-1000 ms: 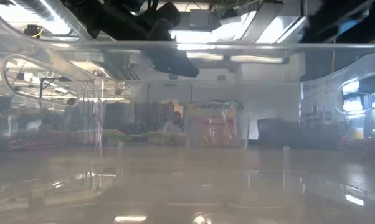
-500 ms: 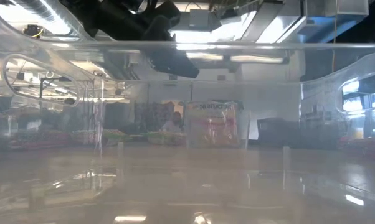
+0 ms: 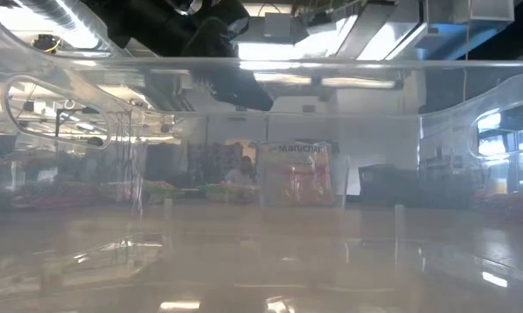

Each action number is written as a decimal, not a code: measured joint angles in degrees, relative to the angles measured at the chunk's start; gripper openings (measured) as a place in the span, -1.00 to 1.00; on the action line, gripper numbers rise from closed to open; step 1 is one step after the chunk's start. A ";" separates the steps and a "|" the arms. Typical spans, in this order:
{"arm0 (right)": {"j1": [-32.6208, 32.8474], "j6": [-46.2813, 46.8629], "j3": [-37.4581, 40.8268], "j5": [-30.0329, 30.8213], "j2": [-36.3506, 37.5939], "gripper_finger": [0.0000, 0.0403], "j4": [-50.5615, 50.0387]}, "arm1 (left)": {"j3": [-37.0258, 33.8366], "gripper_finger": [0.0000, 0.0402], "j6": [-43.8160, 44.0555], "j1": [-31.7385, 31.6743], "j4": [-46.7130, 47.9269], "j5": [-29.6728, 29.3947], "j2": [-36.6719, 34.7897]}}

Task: Sort Maruchan noodles
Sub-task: Put the blue noodle pack into the top transparent bin

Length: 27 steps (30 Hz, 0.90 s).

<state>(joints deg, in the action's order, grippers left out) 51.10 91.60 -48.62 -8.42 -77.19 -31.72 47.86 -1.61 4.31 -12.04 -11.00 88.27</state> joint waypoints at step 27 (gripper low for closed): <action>4.82 5.67 0.00 5.74 -6.01 0.19 -13.44 | 0.00 -0.42 2.57 5.19 3.84 -0.02 0.00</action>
<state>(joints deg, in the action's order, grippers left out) 55.92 97.27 -48.62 -2.68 -83.20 -45.16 47.86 0.97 9.50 -8.20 -11.03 88.27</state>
